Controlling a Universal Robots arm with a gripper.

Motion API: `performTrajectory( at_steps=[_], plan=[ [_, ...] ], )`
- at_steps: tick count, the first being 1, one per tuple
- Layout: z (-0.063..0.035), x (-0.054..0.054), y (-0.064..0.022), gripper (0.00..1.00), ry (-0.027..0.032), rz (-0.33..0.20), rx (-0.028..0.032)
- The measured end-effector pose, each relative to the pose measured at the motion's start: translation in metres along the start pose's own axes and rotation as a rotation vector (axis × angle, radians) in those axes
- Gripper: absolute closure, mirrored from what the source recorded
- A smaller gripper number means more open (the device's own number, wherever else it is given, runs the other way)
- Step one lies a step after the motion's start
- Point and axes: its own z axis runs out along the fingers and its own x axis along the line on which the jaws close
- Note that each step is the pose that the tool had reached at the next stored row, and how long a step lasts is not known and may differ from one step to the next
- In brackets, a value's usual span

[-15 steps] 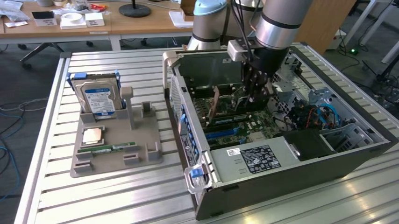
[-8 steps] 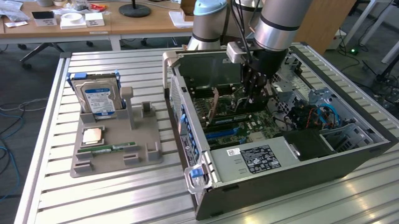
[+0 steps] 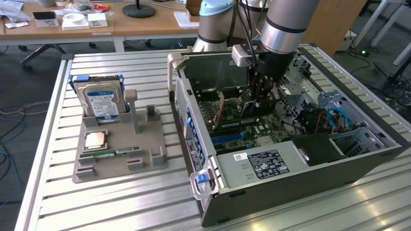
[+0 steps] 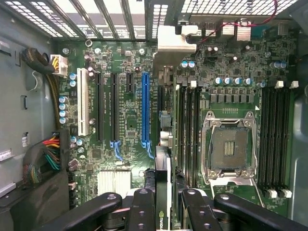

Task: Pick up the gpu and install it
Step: 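Insert the gpu into the slot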

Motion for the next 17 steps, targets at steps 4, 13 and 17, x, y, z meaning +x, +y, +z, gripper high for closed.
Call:
performTrajectory(
  at_steps=[4, 13, 17],
  plan=[
    [0.0017, 0.000, 0.0021, 0.74, 0.0001, -0.001, 0.0094],
    [0.0016, 0.008, 0.0041, 0.74, -0.0002, -0.001, 0.0105],
    [0.0015, 0.011, 0.0050, 0.74, -0.0003, 0.000, 0.0105]
  ],
)
